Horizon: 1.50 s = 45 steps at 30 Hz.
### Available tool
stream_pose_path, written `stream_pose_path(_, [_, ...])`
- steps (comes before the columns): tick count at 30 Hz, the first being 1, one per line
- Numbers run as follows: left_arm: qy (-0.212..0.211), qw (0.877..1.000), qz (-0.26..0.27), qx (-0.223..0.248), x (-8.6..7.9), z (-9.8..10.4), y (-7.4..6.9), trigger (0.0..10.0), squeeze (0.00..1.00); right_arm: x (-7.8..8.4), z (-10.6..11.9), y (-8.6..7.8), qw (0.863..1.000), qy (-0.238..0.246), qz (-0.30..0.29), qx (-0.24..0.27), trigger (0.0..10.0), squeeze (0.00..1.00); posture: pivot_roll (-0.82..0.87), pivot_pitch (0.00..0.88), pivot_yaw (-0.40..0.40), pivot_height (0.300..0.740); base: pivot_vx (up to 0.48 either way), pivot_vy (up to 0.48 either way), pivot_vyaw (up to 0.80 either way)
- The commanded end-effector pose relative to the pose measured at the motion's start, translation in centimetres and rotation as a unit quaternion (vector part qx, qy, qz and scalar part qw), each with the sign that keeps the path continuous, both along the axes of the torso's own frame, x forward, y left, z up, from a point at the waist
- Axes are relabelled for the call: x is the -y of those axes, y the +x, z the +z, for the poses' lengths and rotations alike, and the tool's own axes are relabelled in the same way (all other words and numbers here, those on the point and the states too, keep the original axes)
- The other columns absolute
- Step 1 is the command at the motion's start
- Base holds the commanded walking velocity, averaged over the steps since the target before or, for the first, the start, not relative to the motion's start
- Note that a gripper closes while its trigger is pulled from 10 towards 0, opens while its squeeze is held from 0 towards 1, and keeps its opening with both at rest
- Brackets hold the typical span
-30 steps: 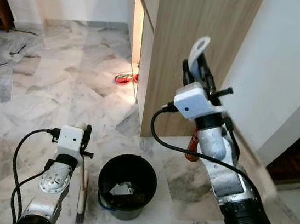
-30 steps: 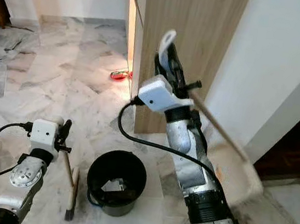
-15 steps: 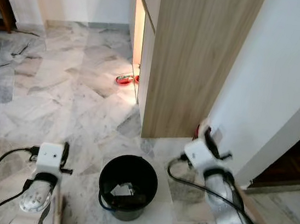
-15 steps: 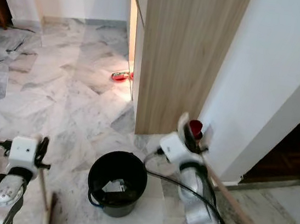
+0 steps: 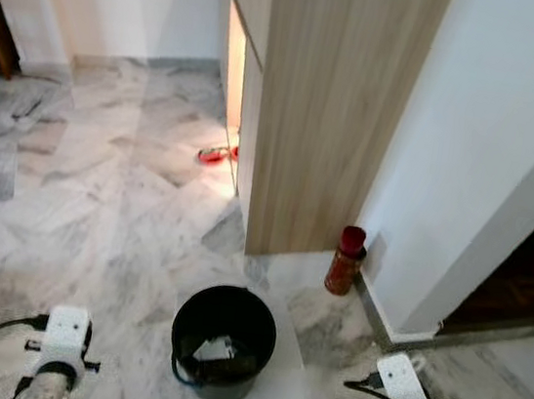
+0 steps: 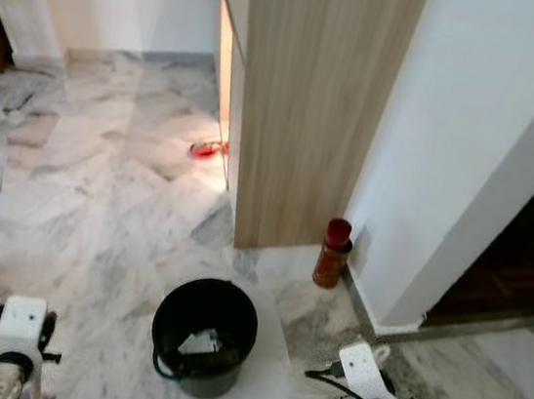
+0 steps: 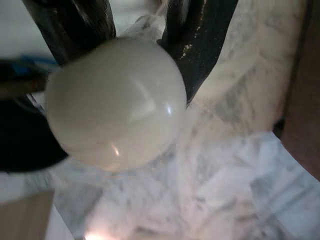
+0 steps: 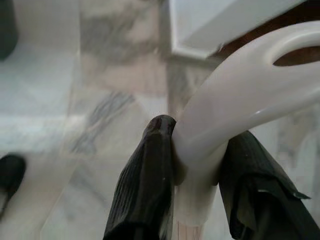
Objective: Sweep floor
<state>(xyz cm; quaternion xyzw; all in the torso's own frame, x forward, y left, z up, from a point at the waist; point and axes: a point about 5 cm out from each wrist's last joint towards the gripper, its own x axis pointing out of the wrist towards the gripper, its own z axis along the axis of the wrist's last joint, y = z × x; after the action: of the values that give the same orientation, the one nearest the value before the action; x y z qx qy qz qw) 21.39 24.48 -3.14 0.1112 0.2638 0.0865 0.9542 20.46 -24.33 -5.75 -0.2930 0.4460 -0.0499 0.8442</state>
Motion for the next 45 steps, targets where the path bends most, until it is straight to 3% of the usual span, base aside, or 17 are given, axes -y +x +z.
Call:
stream_pose_path(1, [-0.068, 0.986, 0.035, -0.148, 0.6, -4.1, -4.6, 10.0, 0.0, 0.0, -1.2, -1.8, 0.999, 0.02, -0.031, -0.04, 10.0, 0.0, 0.0, 0.0, -0.008, 0.74, 0.0, 0.0, 0.0])
stream_pose_path(6, [-0.148, 0.958, 0.071, -0.235, 1.7, -6.1, -7.3, 10.0, 0.0, 0.1, -2.6, -4.5, 0.993, 0.033, -0.035, -0.105, 10.0, 0.0, 0.01, 0.0, -0.01, 0.74, 0.0, 0.0, 0.0])
stream_pose_path(10, [-0.126, 0.958, 0.051, -0.251, 2.0, -6.4, -8.1, 10.0, 0.0, 0.3, -2.8, -5.1, 0.994, 0.036, -0.043, -0.098, 10.0, 0.0, 0.01, 0.0, -0.013, 0.74, 0.0, 0.0, 0.0])
stream_pose_path(11, [-0.114, 0.967, 0.044, -0.224, 1.8, -6.1, -7.6, 10.0, 0.0, 0.2, -2.5, -4.5, 0.995, 0.051, -0.051, -0.069, 10.0, 0.0, 0.01, 0.0, -0.014, 0.74, 0.0, 0.0, 0.0])
stream_pose_path(12, [-0.098, 0.979, 0.04, -0.172, 1.3, -5.2, -6.3, 10.0, 0.0, -0.2, -1.7, -2.7, 0.995, 0.08, -0.056, 0.002, 10.0, 0.0, 0.01, 0.0, -0.015, 0.74, 0.0, 0.0, 0.0])
stream_pose_path(16, [-0.054, 0.996, 0.056, -0.051, -0.5, -2.4, -3.4, 10.0, 0.0, -1.2, 0.0, 0.2, 0.983, 0.136, -0.06, 0.108, 10.0, 0.0, 0.01, 0.0, -0.014, 0.74, 0.0, 0.0, 0.0])
stream_pose_path(20, [-0.026, 0.998, 0.039, -0.035, -1.0, -1.6, -2.8, 10.0, 0.0, -1.4, 0.4, 0.9, 0.976, 0.156, -0.071, 0.134, 10.0, 0.0, 0.02, 0.0, -0.014, 0.74, 0.0, 0.0, 0.0])
stream_pose_path(24, [0.012, 0.995, 0.036, -0.092, -2.1, -1.7, -3.1, 10.0, 0.0, -2.3, 0.3, 1.1, 0.975, 0.17, -0.058, 0.134, 10.0, 0.0, 0.03, 0.0, -0.008, 0.74, 0.0, 0.0, 0.0])
stream_pose_path(27, [0.082, 0.984, 0.004, -0.159, -3.4, -1.4, -3.7, 10.0, 0.0, -2.6, 0.1, 0.7, 0.974, 0.174, -0.058, 0.135, 10.0, 0.0, 0.04, 0.0, -0.002, 0.74, 0.0, 0.0, 0.0])
stream_pose_path(28, [0.082, 0.984, 0.004, -0.159, -3.4, -1.4, -3.7, 10.0, 0.0, -2.6, 0.1, 0.7, 0.974, 0.174, -0.058, 0.135, 10.0, 0.0, 0.04, 0.0, -0.002, 0.74, 0.0, 0.0, 0.0])
stream_pose_path(32, [0.235, 0.938, -0.113, -0.23, -5.1, 0.4, -3.9, 10.0, 0.0, -3.1, -0.2, 0.4, 0.974, 0.178, -0.048, 0.132, 10.0, 0.0, 0.05, 0.0, 0.008, 0.74, 0.0, 0.0, 0.0])
stream_pose_path(34, [0.253, 0.923, -0.137, -0.255, -5.6, 0.9, -4.1, 10.0, 0.0, -3.3, -0.3, 0.3, 0.975, 0.178, -0.045, 0.129, 10.0, 0.0, 0.06, 0.0, 0.013, 0.74, 0.0, 0.0, 0.0])
stream_pose_path(36, [0.246, 0.916, -0.151, -0.28, -5.6, 1.2, -4.4, 10.0, 0.0, -3.5, -0.4, 0.3, 0.974, 0.182, -0.045, 0.129, 10.0, 0.0, 0.06, 0.0, 0.015, 0.74, 0.0, 0.0, 0.0])
stream_pose_path(38, [0.169, 0.939, -0.125, -0.271, -4.7, 1.5, -4.3, 10.0, 0.0, -3.7, -0.4, 0.2, 0.974, 0.183, -0.042, 0.13, 10.0, 0.0, 0.06, 0.0, 0.019, 0.74, 0.0, 0.0, 0.0])
stream_pose_path(40, [0.063, 0.965, -0.087, -0.24, -3.5, 1.5, -3.7, 10.0, 0.0, -3.8, -0.4, 0.2, 0.974, 0.183, -0.041, 0.129, 10.0, 0.0, 0.06, 0.0, 0.02, 0.74, 0.0, 0.0, 0.0])
stream_pose_path(41, [-0.015, 0.976, -0.059, -0.211, -2.5, 1.6, -3.2, 10.0, 0.0, -3.8, -0.4, 0.3, 0.974, 0.183, -0.039, 0.128, 10.0, 0.0, 0.06, 0.0, 0.02, 0.74, 0.0, 0.0, 0.0])
stream_pose_path(45, [-0.106, 0.977, -0.005, -0.184, -1.9, 0.9, -3.1, 10.0, 0.0, -3.8, -0.4, 0.3, 0.975, 0.182, -0.037, 0.126, 10.0, 0.0, 0.06, 0.0, 0.021, 0.74, 0.0, 0.0, 0.0])
